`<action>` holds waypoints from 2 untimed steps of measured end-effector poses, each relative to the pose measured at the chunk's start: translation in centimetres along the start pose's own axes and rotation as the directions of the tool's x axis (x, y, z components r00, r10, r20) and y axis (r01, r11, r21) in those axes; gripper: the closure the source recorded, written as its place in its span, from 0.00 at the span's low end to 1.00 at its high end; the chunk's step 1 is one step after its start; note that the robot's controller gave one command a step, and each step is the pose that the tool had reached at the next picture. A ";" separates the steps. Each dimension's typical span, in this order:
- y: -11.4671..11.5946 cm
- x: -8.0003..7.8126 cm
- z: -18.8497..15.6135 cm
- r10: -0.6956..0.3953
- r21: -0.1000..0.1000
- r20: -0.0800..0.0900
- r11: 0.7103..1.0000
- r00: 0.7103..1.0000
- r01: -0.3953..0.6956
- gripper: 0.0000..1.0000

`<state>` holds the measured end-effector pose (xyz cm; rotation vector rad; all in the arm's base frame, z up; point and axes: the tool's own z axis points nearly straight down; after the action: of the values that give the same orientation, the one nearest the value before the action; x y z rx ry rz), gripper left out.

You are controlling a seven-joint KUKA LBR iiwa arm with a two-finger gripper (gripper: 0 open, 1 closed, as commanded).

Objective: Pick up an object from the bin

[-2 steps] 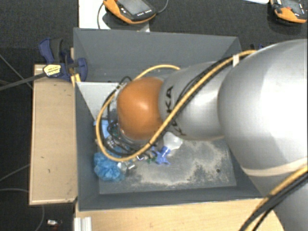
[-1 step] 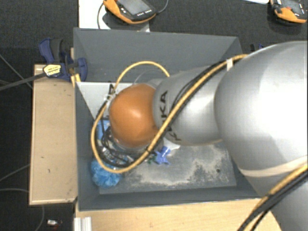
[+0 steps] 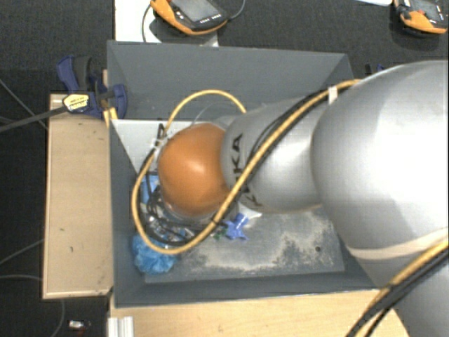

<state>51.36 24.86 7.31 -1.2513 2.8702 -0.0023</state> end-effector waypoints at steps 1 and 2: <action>0.1 0.3 -1.3 0.003 -0.005 -0.009 1.000 1.000 -0.003 1.00; 0.1 0.1 -4.8 0.005 -0.003 -0.002 1.000 1.000 -0.005 1.00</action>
Offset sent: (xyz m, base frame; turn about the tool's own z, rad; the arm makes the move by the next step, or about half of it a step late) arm -0.0013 -0.0007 0.0752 0.0026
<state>51.19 24.83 12.10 -1.2461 2.8761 0.0005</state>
